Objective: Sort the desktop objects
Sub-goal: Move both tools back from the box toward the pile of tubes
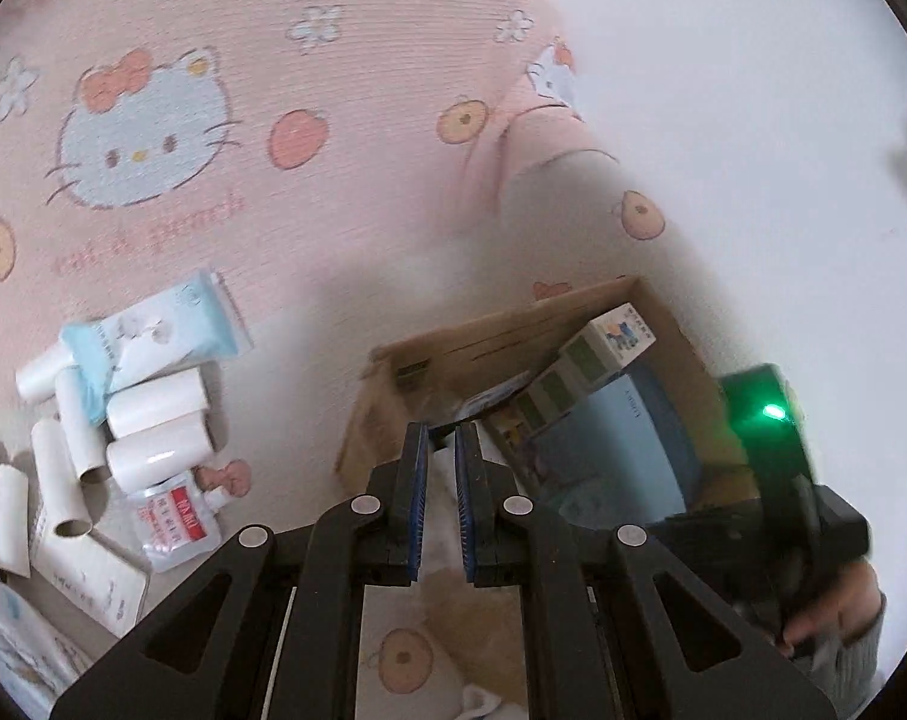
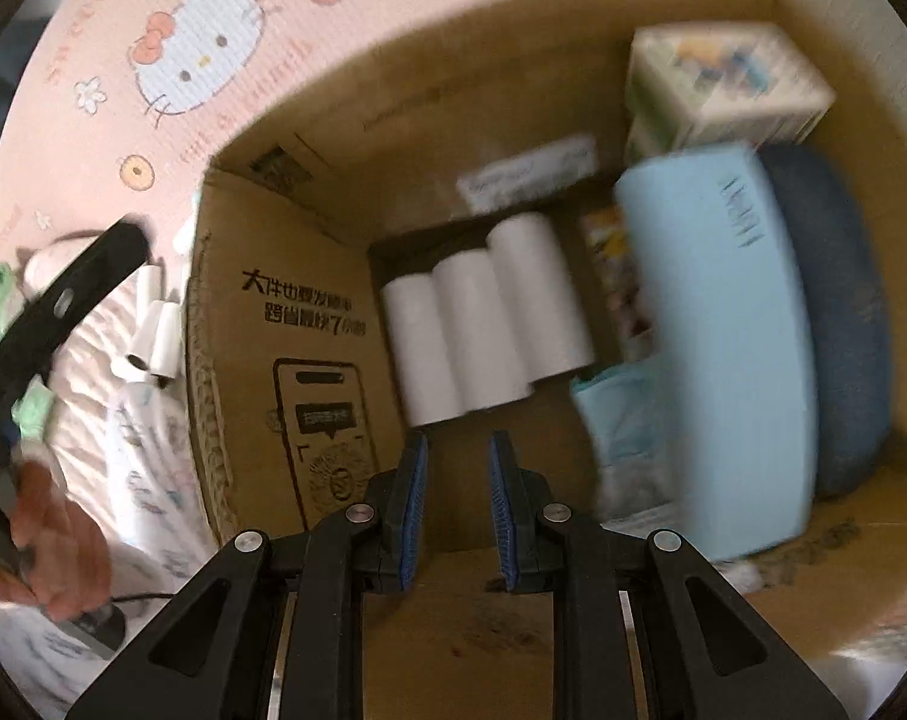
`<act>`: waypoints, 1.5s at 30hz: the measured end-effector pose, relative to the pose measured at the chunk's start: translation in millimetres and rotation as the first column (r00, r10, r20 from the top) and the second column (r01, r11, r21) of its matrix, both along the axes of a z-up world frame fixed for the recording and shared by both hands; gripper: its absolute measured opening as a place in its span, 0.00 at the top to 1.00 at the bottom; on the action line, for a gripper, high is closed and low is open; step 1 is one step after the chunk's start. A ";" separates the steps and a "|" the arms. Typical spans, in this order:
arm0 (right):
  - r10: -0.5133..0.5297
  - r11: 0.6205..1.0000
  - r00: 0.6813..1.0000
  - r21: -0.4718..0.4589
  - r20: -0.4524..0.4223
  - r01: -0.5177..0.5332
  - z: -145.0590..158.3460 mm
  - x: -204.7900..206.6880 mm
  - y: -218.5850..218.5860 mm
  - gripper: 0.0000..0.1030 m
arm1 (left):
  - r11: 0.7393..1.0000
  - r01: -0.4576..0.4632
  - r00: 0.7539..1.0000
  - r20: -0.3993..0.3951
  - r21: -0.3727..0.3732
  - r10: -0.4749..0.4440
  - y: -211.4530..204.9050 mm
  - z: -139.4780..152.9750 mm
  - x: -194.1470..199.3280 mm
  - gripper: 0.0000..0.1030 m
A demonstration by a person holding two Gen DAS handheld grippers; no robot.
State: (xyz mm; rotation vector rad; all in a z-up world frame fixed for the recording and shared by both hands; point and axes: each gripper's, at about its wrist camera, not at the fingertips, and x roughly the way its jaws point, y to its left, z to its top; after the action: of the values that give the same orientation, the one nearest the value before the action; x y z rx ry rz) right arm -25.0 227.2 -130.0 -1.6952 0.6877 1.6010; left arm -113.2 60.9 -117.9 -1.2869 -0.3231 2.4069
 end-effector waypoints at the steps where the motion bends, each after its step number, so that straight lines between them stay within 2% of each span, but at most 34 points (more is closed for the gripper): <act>1: -0.035 0.999 0.999 -0.031 0.006 0.035 -8.7 1.5 5.2 0.83 | 1.000 -0.009 1.000 0.006 0.005 0.009 -5.4 -2.6 0.9 0.90; 3: -0.084 0.994 0.995 -0.059 0.044 0.087 -26.7 3.3 13.3 0.83 | 0.999 -0.021 1.000 0.022 0.029 0.021 -11.0 -6.5 -0.6 0.90; 5: -0.110 0.992 0.987 -0.054 0.116 0.117 -44.6 3.8 19.2 0.83 | 0.998 -0.030 0.999 0.037 0.060 0.028 -17.1 -8.7 -3.4 0.90; 7: -0.108 0.991 0.978 -0.055 0.178 0.120 -60.3 2.6 22.3 0.83 | 0.997 -0.033 0.999 0.037 0.072 0.030 -19.3 -7.8 -5.4 0.90; 8: -0.112 0.988 0.972 -0.086 0.205 0.132 -68.6 1.7 23.4 0.83 | 0.997 -0.032 0.999 0.034 0.071 0.029 -19.1 -6.1 -6.2 0.90; 11: -0.098 0.982 0.964 -0.131 0.246 0.133 -80.1 -4.2 24.7 0.83 | 0.997 -0.016 1.000 0.024 0.080 0.015 -16.3 -1.6 -8.7 0.90; 15: -0.103 0.978 0.922 -0.130 0.373 0.161 -96.8 -7.3 32.5 0.83 | 0.997 -0.008 1.000 0.030 0.078 0.006 -13.9 -0.5 -13.2 0.90; 22: -0.082 0.974 0.878 -0.149 0.471 0.171 -131.6 -15.1 43.9 0.84 | 0.997 -0.028 0.998 0.053 0.070 0.025 -26.9 -5.4 -17.6 0.90; 27: -0.099 0.978 0.880 -0.117 0.464 0.172 -139.5 -17.8 44.7 0.84 | 0.995 -0.047 0.996 0.075 0.090 0.040 -37.0 -7.6 -22.1 0.90; 32: -0.111 0.977 0.885 -0.112 0.453 0.180 -134.6 -21.1 36.8 0.84 | 0.997 -0.039 0.996 0.077 0.069 0.034 -34.0 -8.3 -22.6 0.90; 35: -0.072 0.988 0.888 -0.088 0.453 0.125 -118.0 -30.8 20.7 0.83 | 0.998 -0.027 0.997 0.072 0.061 0.023 -33.7 -8.4 -18.4 0.90; 39: -0.025 1.000 0.916 0.015 0.400 0.021 -77.6 -55.6 -9.5 0.83 | 0.999 -0.025 0.997 0.076 0.041 0.022 -39.8 -15.1 -8.4 0.90; 45: 0.040 0.983 0.944 0.157 0.326 -0.096 -27.6 -93.7 -56.1 0.83 | 0.999 -0.031 0.995 0.093 0.014 0.029 -60.2 -28.1 15.4 0.90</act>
State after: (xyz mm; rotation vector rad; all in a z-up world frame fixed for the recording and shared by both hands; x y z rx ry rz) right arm -118.7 171.0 -157.6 -1.8107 0.3215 1.3409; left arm -97.8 0.7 -146.1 -1.3991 -0.3894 2.3688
